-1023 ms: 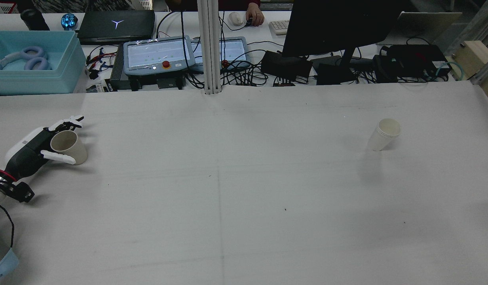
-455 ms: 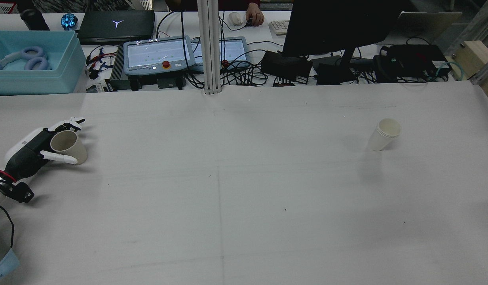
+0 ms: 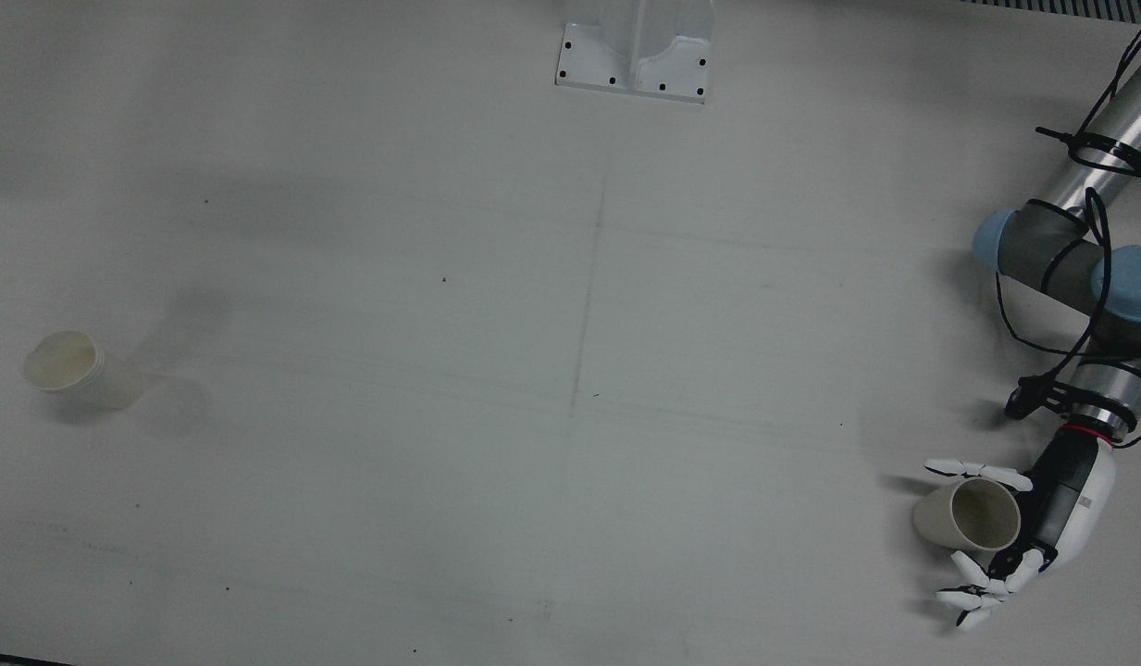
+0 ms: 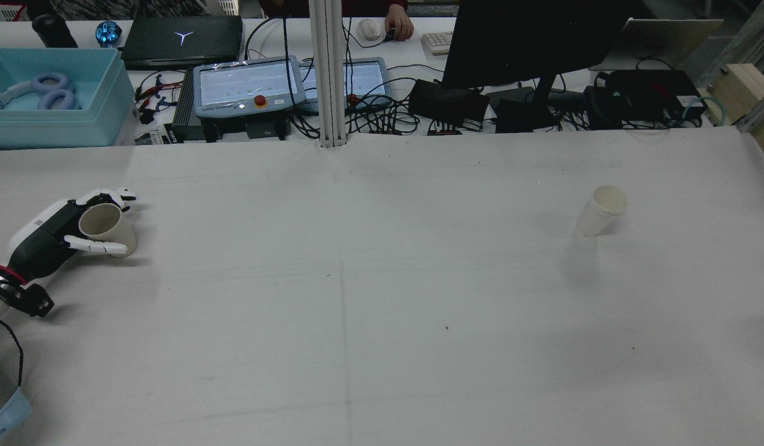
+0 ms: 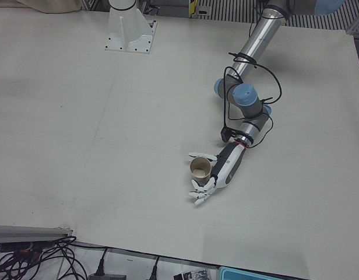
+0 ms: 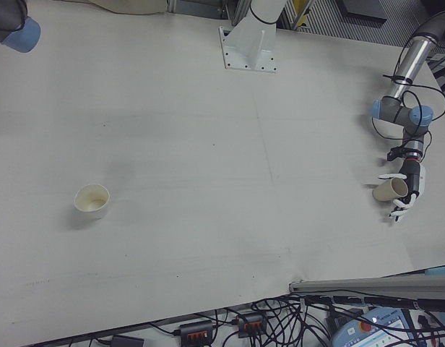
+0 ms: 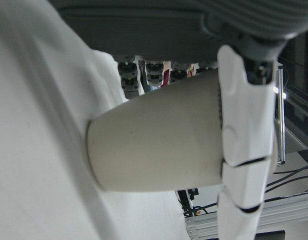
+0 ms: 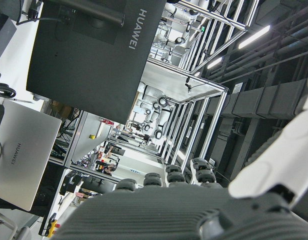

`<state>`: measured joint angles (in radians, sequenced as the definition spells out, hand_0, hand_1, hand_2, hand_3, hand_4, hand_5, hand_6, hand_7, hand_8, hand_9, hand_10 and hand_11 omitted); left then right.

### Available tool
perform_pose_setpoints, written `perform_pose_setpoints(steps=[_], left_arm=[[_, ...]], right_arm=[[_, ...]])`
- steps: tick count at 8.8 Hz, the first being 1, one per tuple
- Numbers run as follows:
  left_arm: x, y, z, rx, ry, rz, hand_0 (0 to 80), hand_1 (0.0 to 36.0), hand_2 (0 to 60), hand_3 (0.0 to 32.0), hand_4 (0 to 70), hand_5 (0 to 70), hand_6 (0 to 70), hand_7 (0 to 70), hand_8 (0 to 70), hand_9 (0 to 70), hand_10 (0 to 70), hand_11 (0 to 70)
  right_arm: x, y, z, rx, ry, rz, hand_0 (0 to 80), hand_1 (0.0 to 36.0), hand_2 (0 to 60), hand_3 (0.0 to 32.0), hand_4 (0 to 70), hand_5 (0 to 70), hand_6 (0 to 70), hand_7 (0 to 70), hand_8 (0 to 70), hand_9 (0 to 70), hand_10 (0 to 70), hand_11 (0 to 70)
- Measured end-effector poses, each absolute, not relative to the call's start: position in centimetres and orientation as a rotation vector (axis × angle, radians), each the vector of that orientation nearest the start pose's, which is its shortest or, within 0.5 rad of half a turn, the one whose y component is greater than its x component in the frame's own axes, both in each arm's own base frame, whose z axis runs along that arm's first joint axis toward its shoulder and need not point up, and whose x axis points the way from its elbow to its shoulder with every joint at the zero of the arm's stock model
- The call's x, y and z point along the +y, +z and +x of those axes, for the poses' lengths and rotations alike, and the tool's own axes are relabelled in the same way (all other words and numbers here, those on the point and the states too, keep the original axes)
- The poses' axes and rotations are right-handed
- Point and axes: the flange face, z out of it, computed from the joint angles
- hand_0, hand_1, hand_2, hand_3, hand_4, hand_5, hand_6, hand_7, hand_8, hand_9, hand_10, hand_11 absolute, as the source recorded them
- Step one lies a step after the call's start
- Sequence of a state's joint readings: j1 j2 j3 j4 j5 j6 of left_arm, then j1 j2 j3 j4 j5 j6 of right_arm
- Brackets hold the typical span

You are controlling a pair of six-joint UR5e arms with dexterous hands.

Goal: Pour water
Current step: 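Lift the beige cup with the left hand and raise it upward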

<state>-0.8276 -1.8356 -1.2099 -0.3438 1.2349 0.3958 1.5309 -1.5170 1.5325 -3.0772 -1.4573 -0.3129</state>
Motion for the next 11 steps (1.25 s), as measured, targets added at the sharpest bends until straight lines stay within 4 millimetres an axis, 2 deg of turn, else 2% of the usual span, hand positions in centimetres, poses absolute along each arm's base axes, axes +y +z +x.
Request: perform_pose_setpoints(steps=[1, 2, 3, 4, 5, 6, 8, 9, 11], left_arm=[[-56.6, 68.5, 29.5, 2.166, -1.615, -0.09, 61.6, 25.2, 10.1, 0.0, 10.7, 70.0, 18.7, 44.5, 12.4, 22.7, 15.8, 25.6], [-56.6, 68.5, 29.5, 2.158, -1.62, -0.089, 60.8, 25.1, 13.6, 0.0, 10.5, 70.0, 22.4, 53.5, 16.2, 28.5, 19.3, 30.6], [-56.6, 68.4, 29.5, 2.152, -1.624, -0.087, 58.6, 25.0, 21.0, 0.0, 11.5, 70.0, 26.0, 62.7, 21.1, 33.4, 21.7, 33.8], [-56.6, 68.3, 29.5, 2.146, -1.628, -0.085, 56.6, 24.7, 27.7, 0.0, 12.7, 70.0, 27.1, 66.1, 24.2, 35.5, 21.8, 33.7], [-56.6, 68.1, 29.4, 2.14, -1.632, -0.082, 53.9, 25.4, 39.6, 0.0, 14.0, 70.0, 27.1, 66.3, 25.7, 35.9, 21.9, 33.7], [-56.7, 67.9, 29.3, 2.134, -1.637, -0.078, 48.9, 25.1, 60.0, 0.0, 18.0, 67.0, 29.4, 69.1, 32.8, 37.9, 23.4, 35.3], [-56.6, 68.0, 29.1, 2.117, -1.662, -0.088, 46.3, 24.3, 60.0, 0.0, 19.8, 53.5, 27.1, 64.9, 32.9, 35.3, 23.1, 34.5], [-56.6, 68.1, 29.0, 2.112, -1.676, -0.096, 46.3, 26.0, 60.0, 0.0, 20.3, 47.6, 25.4, 61.2, 31.6, 33.6, 23.0, 34.4], [-56.6, 68.0, 28.5, 2.125, -1.71, -0.124, 47.3, 28.7, 60.0, 0.0, 21.7, 45.6, 24.9, 57.3, 31.2, 31.9, 23.0, 34.8]], right_arm=[[-52.7, 67.2, 12.4, 2.386, -2.229, -0.456, 32.2, 6.8, 15.5, 0.4, 5.4, 9.2, 4.5, 6.6, 2.0, 2.2, 0.0, 0.0], [-52.7, 67.2, 12.4, 2.386, -2.23, -0.457, 32.2, 6.8, 15.4, 0.4, 5.4, 9.2, 4.5, 6.6, 1.9, 2.1, 0.0, 0.0], [-52.7, 67.2, 12.4, 2.385, -2.23, -0.457, 32.2, 6.8, 15.4, 0.6, 5.4, 9.2, 4.5, 6.6, 1.8, 2.0, 0.0, 0.0], [-52.7, 67.2, 12.4, 2.385, -2.229, -0.458, 32.2, 6.7, 15.4, 0.8, 5.4, 9.2, 4.4, 6.4, 1.9, 2.1, 0.0, 0.0], [-52.7, 67.2, 12.4, 2.386, -2.229, -0.458, 32.2, 6.7, 15.2, 0.8, 5.4, 9.2, 4.4, 6.4, 1.9, 2.1, 0.0, 0.0], [-52.6, 67.2, 12.4, 2.385, -2.229, -0.458, 32.4, 6.8, 15.4, 1.0, 5.2, 9.3, 4.4, 6.6, 1.8, 2.0, 0.0, 0.0], [-52.6, 67.2, 12.5, 2.385, -2.228, -0.459, 32.0, 6.8, 15.6, 1.2, 5.3, 9.3, 4.5, 6.7, 1.8, 2.1, 0.0, 0.0], [-52.6, 67.1, 12.5, 2.385, -2.227, -0.459, 32.4, 6.9, 15.7, 1.2, 5.4, 9.4, 4.5, 6.8, 1.8, 2.0, 0.0, 0.0], [-52.6, 67.1, 12.5, 2.386, -2.227, -0.459, 32.7, 6.9, 15.7, 1.4, 5.6, 9.4, 4.6, 7.3, 1.8, 1.9, 0.0, 0.0]])
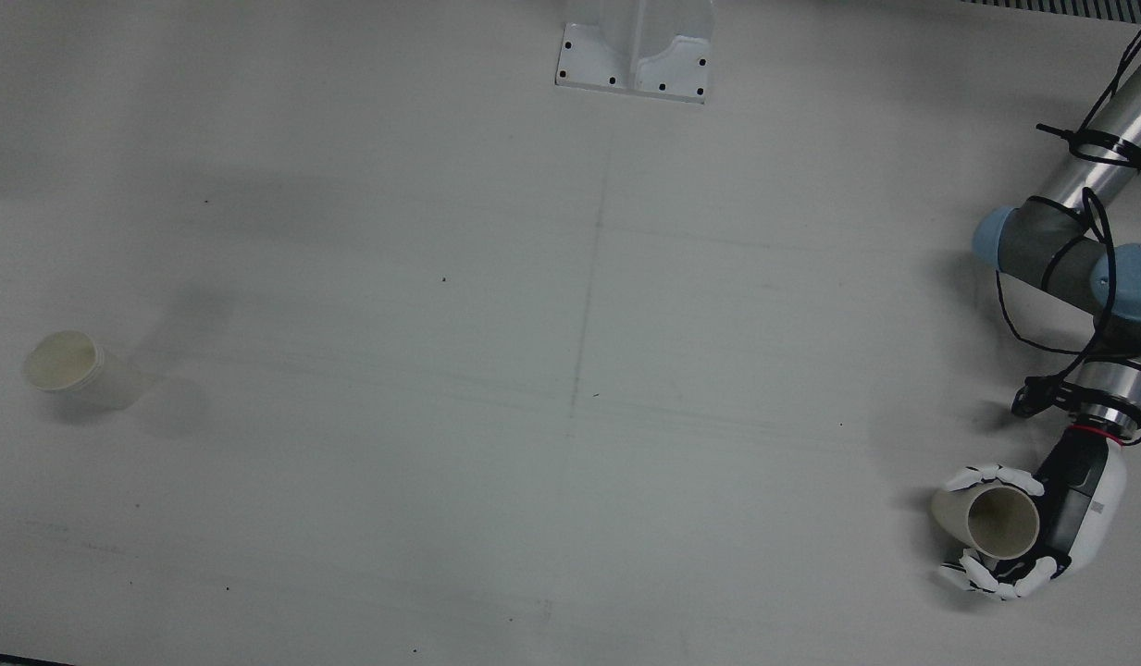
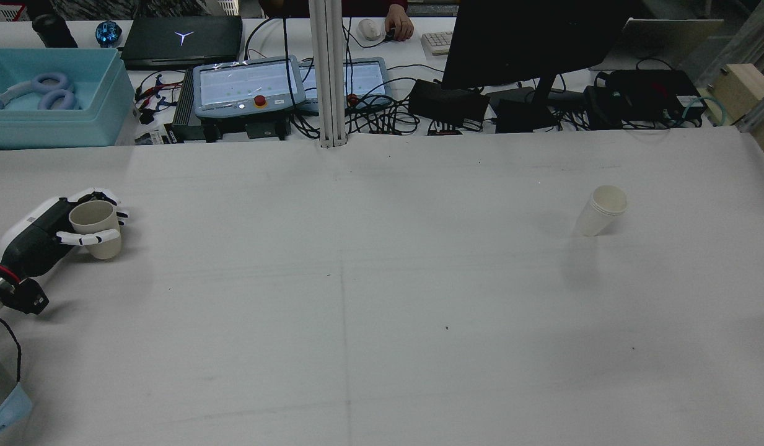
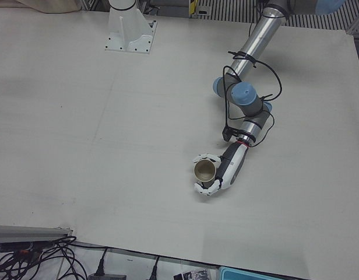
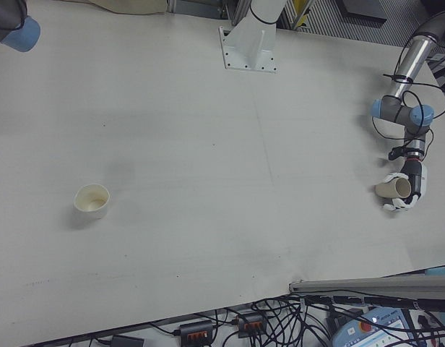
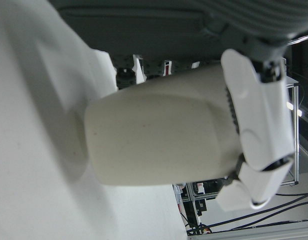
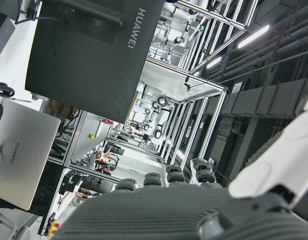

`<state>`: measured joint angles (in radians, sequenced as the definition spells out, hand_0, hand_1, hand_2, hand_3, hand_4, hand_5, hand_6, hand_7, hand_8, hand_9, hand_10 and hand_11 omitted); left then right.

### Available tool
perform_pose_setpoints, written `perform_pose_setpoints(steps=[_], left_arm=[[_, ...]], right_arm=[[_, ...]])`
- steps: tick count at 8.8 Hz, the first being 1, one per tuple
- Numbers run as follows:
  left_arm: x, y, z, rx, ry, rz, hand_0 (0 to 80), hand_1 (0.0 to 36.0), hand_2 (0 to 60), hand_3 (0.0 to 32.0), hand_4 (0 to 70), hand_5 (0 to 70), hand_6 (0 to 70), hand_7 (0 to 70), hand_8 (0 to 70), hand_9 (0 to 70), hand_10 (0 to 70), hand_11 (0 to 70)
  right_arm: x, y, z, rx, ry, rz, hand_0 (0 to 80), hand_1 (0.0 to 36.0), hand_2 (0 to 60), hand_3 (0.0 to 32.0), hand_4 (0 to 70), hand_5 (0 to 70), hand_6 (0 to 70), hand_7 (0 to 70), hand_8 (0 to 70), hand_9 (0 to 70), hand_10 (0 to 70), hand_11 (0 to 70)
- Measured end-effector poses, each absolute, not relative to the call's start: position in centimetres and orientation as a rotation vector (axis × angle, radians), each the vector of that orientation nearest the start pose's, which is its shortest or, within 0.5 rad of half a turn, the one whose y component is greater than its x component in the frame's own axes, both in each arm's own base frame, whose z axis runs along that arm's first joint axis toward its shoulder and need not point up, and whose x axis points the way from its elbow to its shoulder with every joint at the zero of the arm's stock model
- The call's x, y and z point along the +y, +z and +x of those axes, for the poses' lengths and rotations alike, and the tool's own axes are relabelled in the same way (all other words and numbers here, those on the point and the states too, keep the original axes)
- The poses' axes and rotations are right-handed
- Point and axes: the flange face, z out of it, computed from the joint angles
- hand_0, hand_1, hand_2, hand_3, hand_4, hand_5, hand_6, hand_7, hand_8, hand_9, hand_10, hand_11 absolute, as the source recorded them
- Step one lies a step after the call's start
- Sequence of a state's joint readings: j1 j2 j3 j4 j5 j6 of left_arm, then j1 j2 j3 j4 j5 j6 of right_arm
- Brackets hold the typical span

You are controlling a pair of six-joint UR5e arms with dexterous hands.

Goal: Pour water
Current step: 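Lift the beige cup with the left hand and raise it upward, then reach the right hand toward the stack of white paper cups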

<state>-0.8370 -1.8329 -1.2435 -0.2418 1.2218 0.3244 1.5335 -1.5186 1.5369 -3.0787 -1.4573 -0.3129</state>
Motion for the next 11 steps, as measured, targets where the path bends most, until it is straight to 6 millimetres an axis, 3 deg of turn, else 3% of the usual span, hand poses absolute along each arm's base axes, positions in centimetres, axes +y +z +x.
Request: perform_pose_setpoints(steps=[2, 4, 7, 9, 11], left_arm=[[-57.2, 66.5, 27.1, 2.173, -1.724, -0.136, 47.8, 28.9, 60.0, 0.0, 21.6, 47.0, 24.9, 56.3, 31.5, 31.8, 22.7, 34.3], [-57.4, 65.4, 24.2, 2.219, -1.733, -0.113, 48.0, 30.6, 60.0, 0.0, 23.1, 44.0, 26.0, 54.8, 33.8, 32.7, 25.2, 37.9], [-57.2, 64.7, 20.5, 2.261, -1.744, -0.073, 48.8, 29.0, 60.0, 0.0, 23.9, 49.6, 27.4, 56.2, 36.0, 35.8, 24.3, 36.6], [-57.2, 62.9, 18.4, 2.295, -1.738, -0.049, 48.9, 28.6, 60.0, 0.0, 23.1, 51.9, 27.5, 56.3, 35.8, 35.5, 23.8, 35.8], [-57.1, 60.4, 17.7, 2.311, -1.735, -0.05, 48.8, 28.3, 60.0, 0.0, 22.5, 53.5, 27.4, 56.2, 35.8, 35.5, 23.6, 35.5]], right_arm=[[-52.6, 67.1, 12.5, 2.386, -2.227, -0.46, 35.4, 7.7, 16.9, 1.2, 6.2, 9.7, 5.0, 8.0, 1.8, 1.9, 0.0, 0.0], [-52.7, 67.0, 12.5, 2.386, -2.228, -0.459, 34.9, 7.6, 16.8, 0.4, 5.6, 9.5, 4.8, 7.5, 1.8, 1.8, 0.0, 0.0], [-52.9, 67.7, 11.3, 2.389, -2.251, -0.436, 39.6, 10.1, 18.6, 0.0, 5.8, 9.1, 5.1, 6.1, 2.2, 2.0, 0.3, 1.2], [-53.3, 68.6, 8.5, 2.41, -2.282, -0.385, 40.1, 10.7, 18.1, 0.0, 3.0, 7.3, 3.8, 2.7, 1.9, 1.5, 0.7, 1.9], [-53.6, 69.8, 3.5, 2.433, -2.322, -0.322, 42.7, 12.4, 17.2, 0.0, 0.0, 5.7, 2.0, 0.0, 1.3, 0.4, 0.7, 2.2]])
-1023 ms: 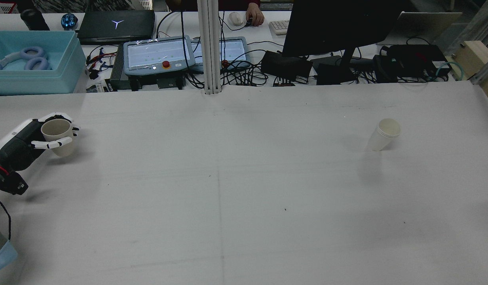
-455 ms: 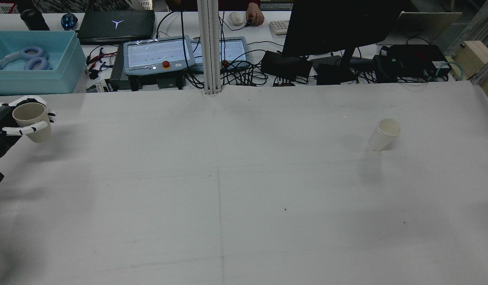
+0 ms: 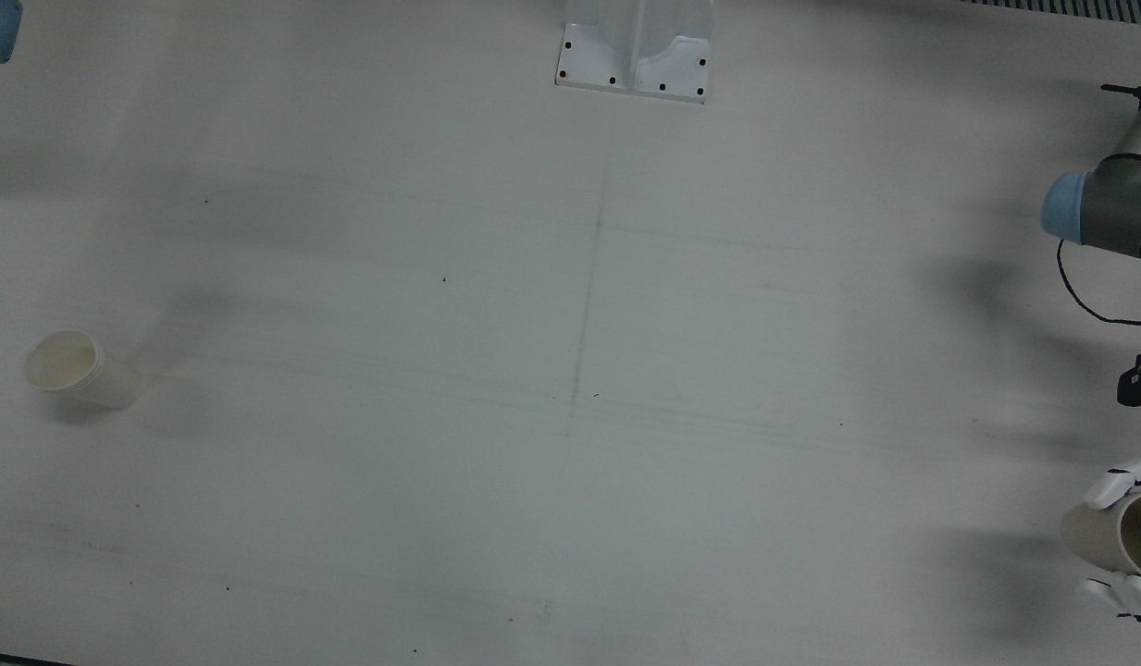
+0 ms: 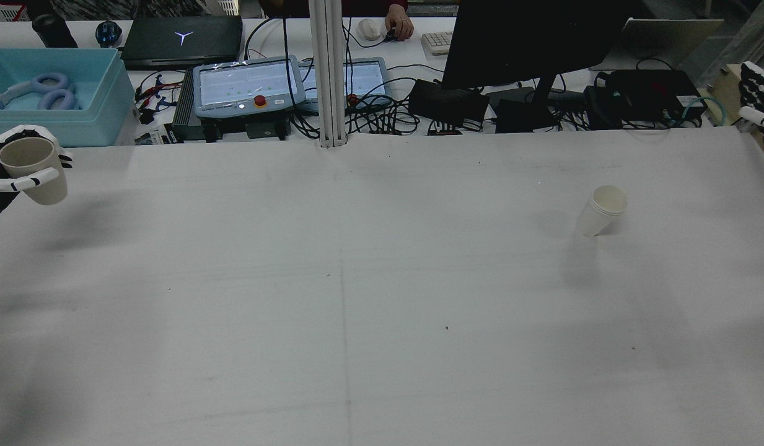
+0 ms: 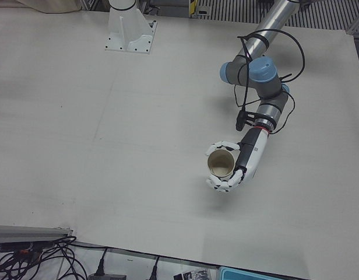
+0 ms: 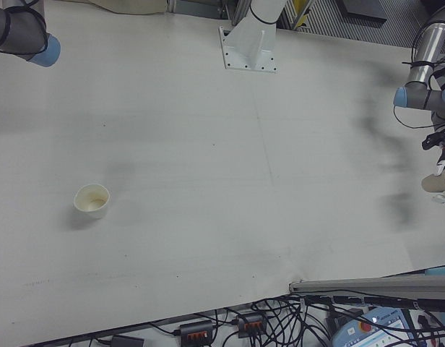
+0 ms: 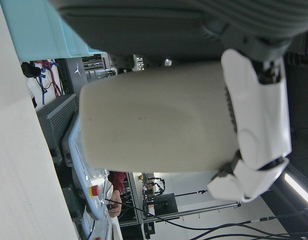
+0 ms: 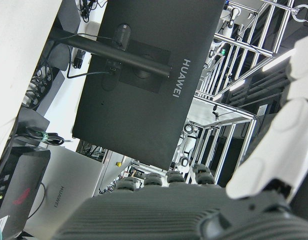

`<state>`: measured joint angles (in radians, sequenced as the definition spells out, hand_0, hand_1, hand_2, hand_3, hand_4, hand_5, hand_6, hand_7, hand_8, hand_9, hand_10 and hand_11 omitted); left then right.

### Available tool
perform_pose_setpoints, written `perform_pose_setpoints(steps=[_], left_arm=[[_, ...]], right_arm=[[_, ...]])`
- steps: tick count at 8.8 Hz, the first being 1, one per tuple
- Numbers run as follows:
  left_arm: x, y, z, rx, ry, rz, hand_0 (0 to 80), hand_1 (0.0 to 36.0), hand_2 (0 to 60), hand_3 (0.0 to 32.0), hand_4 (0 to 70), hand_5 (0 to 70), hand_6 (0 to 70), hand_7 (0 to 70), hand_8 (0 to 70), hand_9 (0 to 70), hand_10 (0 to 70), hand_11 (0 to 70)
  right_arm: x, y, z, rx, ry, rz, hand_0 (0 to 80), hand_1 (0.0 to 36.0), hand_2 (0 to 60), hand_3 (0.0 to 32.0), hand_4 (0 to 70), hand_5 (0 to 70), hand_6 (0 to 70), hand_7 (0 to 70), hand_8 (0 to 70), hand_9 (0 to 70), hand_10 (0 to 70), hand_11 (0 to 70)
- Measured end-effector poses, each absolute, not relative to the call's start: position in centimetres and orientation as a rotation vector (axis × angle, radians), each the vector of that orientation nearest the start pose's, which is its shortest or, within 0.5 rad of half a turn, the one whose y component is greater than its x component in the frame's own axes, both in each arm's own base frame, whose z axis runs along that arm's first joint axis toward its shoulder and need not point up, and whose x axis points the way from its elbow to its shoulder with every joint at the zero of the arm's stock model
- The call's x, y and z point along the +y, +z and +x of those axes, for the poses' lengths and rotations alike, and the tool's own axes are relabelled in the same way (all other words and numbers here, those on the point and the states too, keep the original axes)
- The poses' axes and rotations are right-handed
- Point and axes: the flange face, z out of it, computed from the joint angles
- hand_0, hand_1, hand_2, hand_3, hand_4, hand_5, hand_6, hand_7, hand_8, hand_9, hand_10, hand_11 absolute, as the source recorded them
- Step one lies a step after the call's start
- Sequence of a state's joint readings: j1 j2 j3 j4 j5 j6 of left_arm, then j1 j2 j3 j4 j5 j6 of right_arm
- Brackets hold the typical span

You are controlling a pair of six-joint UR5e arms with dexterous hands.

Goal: Pour water
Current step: 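Reach the right hand toward the stack of white paper cups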

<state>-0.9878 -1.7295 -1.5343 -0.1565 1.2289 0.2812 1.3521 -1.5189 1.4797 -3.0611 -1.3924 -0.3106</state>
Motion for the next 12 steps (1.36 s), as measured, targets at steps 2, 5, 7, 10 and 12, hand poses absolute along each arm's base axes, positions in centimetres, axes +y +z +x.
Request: perform_pose_setpoints(steps=[2, 5, 7, 10, 12], left_arm=[[-56.9, 59.0, 17.4, 2.318, -1.736, -0.054, 48.7, 28.1, 60.0, 0.0, 22.1, 52.5, 27.0, 55.6, 35.7, 35.4, 23.6, 35.5], [-56.3, 57.9, 16.8, 2.319, -1.743, -0.062, 48.7, 28.4, 60.0, 0.0, 21.8, 52.4, 27.0, 55.1, 35.7, 35.3, 23.6, 35.6], [-55.9, 57.8, 16.3, 2.32, -1.749, -0.061, 48.6, 28.3, 60.0, 0.0, 21.7, 52.6, 27.1, 54.8, 36.0, 35.6, 23.9, 35.9], [-55.2, 58.2, 15.4, 2.315, -1.761, -0.055, 48.4, 28.1, 60.0, 0.0, 21.5, 52.8, 27.3, 54.3, 36.2, 35.8, 24.4, 36.6], [-55.1, 58.4, 15.1, 2.312, -1.765, -0.051, 48.5, 27.9, 60.0, 0.0, 21.2, 52.9, 27.2, 53.9, 36.2, 35.6, 24.3, 36.4]], right_arm=[[-53.8, 70.0, 0.2, 2.5, -2.314, -0.388, 46.3, 15.9, 17.9, 0.0, 0.0, 4.9, 0.0, 0.0, 0.4, 0.0, 0.0, 1.2], [-53.5, 71.4, -3.7, 2.587, -2.347, -0.517, 46.1, 17.3, 19.6, 0.0, 0.0, 2.4, 0.0, 0.0, 0.0, 0.0, 0.0, 1.4], [-52.9, 72.2, -7.4, 2.627, -2.382, -0.548, 46.0, 16.8, 19.6, 0.0, 0.0, 3.1, 0.0, 0.0, 0.0, 0.0, 0.0, 1.8], [-52.4, 72.4, -10.3, 2.653, -2.379, -0.544, 45.3, 15.7, 19.6, 0.0, 0.0, 3.2, 0.0, 0.0, 0.0, 0.0, 0.5, 2.3], [-52.1, 73.6, -11.5, 2.66, -2.401, -0.522, 44.4, 14.9, 20.3, 0.0, 0.0, 4.3, 0.0, 0.0, 0.0, 0.0, 0.7, 2.5]])
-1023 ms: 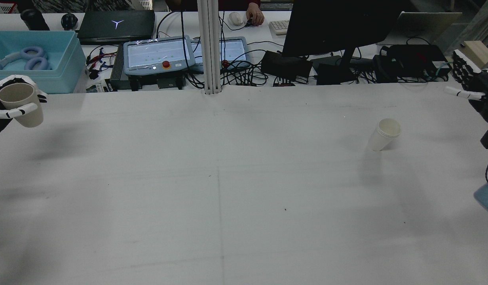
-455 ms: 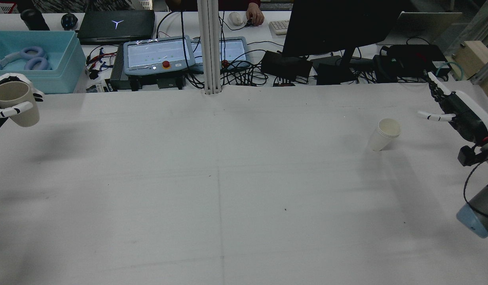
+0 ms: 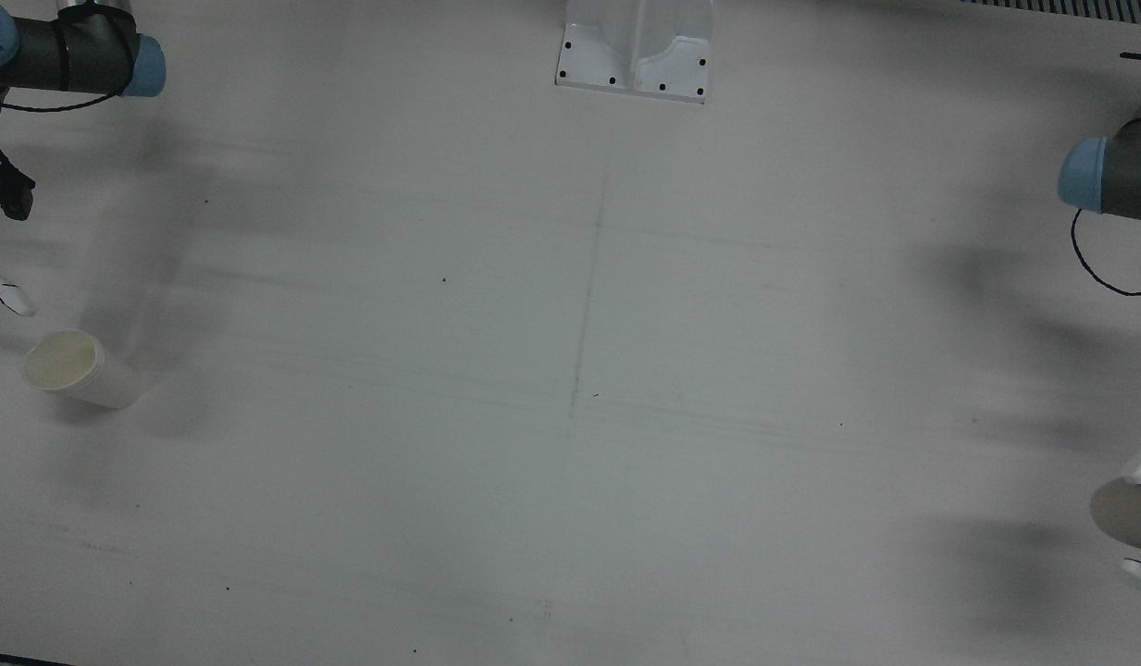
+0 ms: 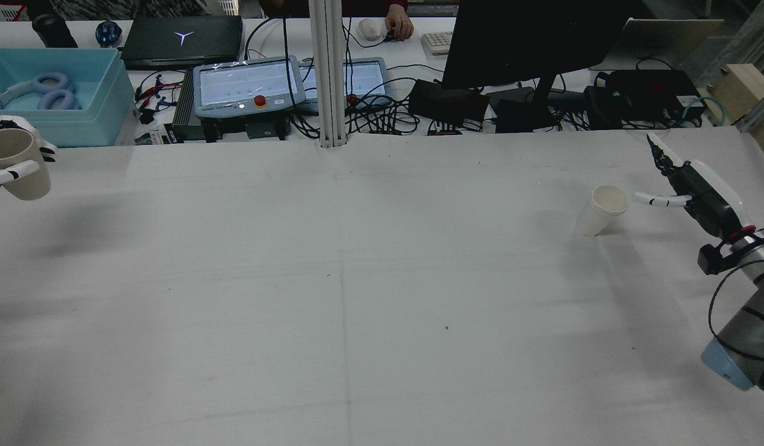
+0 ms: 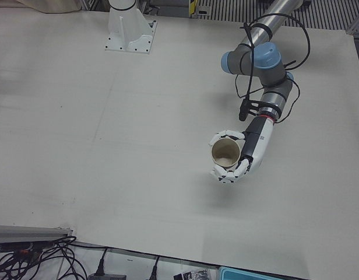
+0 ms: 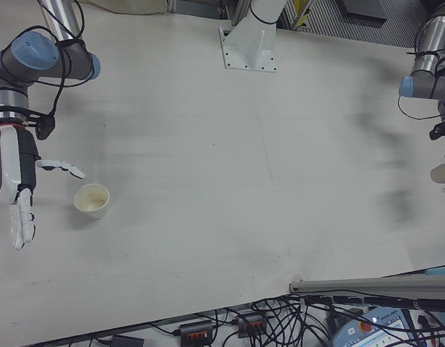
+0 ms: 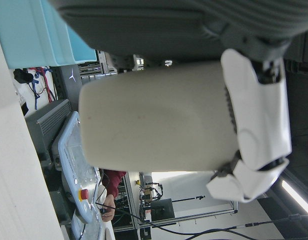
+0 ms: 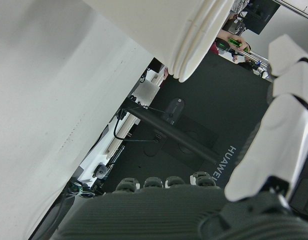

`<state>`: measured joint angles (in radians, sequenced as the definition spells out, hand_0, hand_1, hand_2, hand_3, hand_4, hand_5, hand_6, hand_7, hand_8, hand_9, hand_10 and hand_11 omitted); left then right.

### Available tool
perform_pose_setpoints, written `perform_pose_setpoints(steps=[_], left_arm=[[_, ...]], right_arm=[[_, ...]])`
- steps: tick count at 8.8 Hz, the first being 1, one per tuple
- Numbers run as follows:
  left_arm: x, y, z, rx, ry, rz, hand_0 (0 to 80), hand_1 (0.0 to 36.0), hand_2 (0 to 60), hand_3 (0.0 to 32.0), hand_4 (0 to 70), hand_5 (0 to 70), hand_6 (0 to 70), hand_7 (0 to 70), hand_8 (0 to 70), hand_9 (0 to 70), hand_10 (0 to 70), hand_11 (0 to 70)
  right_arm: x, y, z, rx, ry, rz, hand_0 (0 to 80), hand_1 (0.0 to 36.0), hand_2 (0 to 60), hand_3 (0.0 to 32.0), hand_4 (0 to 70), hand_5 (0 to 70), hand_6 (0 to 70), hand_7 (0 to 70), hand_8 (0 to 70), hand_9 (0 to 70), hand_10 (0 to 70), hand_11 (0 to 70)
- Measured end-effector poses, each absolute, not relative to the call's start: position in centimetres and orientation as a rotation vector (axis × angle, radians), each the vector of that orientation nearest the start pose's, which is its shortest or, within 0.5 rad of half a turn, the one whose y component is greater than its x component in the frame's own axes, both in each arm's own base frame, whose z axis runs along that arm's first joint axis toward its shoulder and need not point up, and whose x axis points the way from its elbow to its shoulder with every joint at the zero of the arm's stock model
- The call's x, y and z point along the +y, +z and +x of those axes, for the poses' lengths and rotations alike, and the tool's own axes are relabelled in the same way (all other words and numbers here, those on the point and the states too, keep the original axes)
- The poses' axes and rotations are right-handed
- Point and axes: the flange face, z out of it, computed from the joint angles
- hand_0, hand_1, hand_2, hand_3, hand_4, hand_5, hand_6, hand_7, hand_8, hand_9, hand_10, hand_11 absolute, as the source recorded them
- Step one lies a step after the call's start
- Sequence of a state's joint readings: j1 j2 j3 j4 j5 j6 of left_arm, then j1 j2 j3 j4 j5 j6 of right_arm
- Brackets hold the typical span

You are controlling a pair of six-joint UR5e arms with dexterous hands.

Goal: Pour water
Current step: 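Reach the right hand toward the stack of white paper cups, then close the right hand around the white paper cup stack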

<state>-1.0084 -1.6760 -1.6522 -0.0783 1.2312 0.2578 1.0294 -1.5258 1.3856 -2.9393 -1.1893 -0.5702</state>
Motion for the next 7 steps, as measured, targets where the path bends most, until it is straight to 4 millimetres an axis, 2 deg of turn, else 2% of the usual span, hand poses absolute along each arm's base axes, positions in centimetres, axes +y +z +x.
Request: perform_pose_setpoints(steps=[2, 5, 7], left_arm=[[-55.2, 58.4, 14.9, 2.314, -1.767, -0.048, 48.5, 28.1, 60.0, 0.0, 21.2, 53.0, 27.5, 54.0, 36.6, 36.2, 24.5, 36.8], [-55.1, 58.5, 14.9, 2.312, -1.769, -0.051, 48.5, 28.1, 60.0, 0.0, 21.0, 52.9, 27.4, 53.5, 36.8, 36.4, 24.6, 37.0], [-55.1, 58.5, 14.9, 2.311, -1.771, -0.05, 48.2, 27.9, 60.0, 0.0, 20.8, 52.7, 27.4, 53.0, 36.8, 36.3, 24.7, 37.1]], right_arm=[[-51.9, 74.4, -12.6, 2.662, -2.407, -0.457, 45.3, 15.4, 20.4, 0.0, 0.0, 5.8, 0.0, 0.0, 0.0, 0.0, 0.4, 2.1], [-51.2, 75.6, -15.1, 2.57, -2.403, -0.118, 44.7, 14.8, 19.9, 0.0, 0.0, 5.6, 0.0, 0.0, 0.0, 0.0, 1.0, 2.8], [-51.1, 75.6, -16.0, 2.551, -2.394, -0.041, 44.6, 14.8, 19.8, 0.0, 0.0, 4.7, 0.0, 0.0, 0.0, 0.0, 0.6, 2.3]])
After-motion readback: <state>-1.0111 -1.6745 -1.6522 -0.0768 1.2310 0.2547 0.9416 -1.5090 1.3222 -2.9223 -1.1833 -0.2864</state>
